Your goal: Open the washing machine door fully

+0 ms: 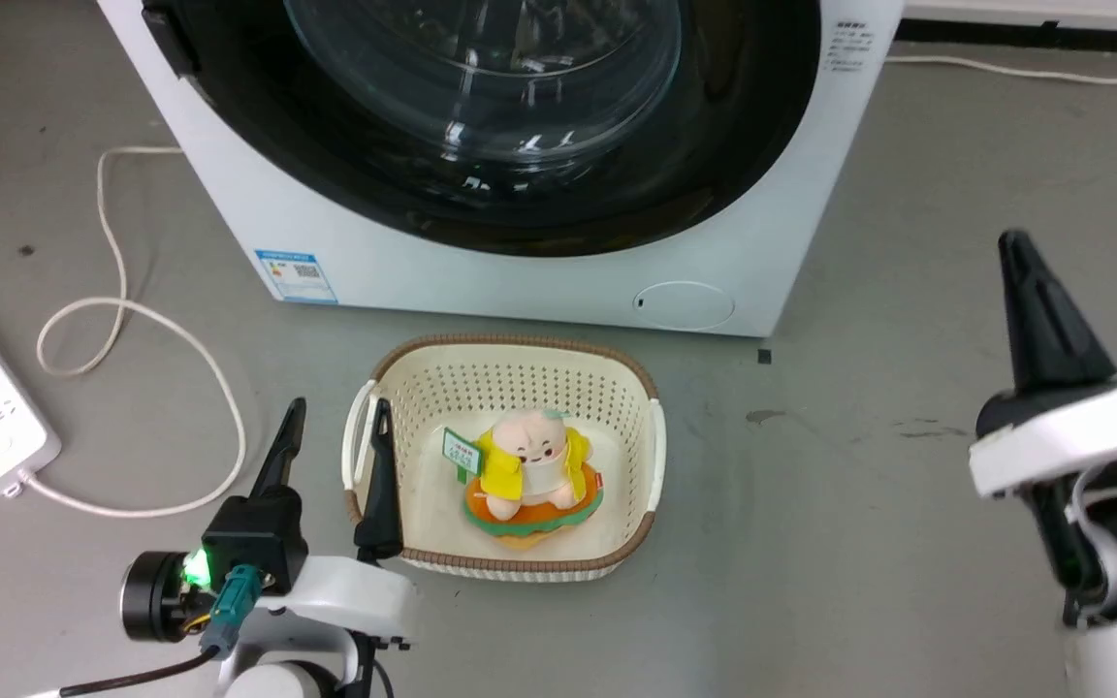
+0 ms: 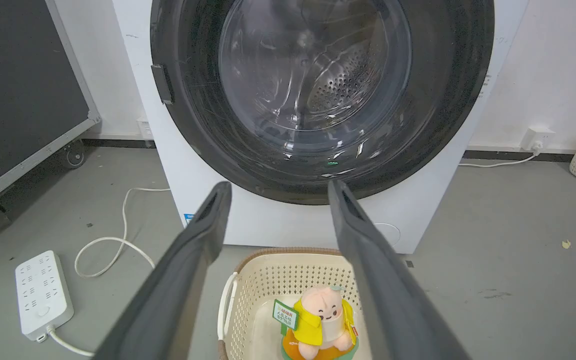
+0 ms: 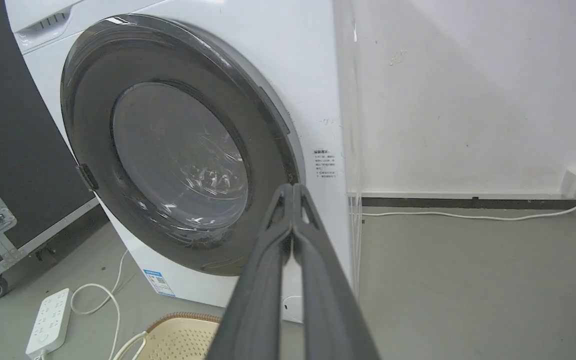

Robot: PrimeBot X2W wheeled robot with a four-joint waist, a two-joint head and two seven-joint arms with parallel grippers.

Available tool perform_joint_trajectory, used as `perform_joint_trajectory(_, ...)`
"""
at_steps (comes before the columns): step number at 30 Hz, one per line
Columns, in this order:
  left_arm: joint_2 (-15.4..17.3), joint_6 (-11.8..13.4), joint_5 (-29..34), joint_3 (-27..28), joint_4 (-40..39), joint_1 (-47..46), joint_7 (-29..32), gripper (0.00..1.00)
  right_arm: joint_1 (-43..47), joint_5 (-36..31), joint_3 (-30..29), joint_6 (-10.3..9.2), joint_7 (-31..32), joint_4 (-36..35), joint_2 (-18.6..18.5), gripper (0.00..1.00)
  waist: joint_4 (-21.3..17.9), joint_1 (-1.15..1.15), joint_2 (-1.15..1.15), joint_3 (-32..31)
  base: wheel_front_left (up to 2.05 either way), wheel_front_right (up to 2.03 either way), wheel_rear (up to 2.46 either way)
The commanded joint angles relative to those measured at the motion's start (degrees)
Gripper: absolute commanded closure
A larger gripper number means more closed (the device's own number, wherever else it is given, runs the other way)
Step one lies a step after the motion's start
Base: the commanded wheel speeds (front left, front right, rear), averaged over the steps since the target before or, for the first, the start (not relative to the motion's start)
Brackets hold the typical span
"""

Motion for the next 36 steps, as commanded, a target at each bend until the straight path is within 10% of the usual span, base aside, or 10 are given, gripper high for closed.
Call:
perform_joint_trajectory(1,0.03,0.49,-0.47,-0.59,-0.4,-1.29,-0.72,0.0,-2.43,1.83,-0.51,0.03,0.48,0.52,-0.42,1.0,0.47,-0.01,0.0,0.64,0.0,0.0,0.0)
perform_joint_trajectory(36,0.04,5.17,-4.83,-6.23,-2.6,-5.61,-4.9,0.0,-38.12,24.19,-16.63,0.04,23.7,26.72,1.11,1.0,6.99,-0.01,0.0,11.61,0.0,0.0,0.0)
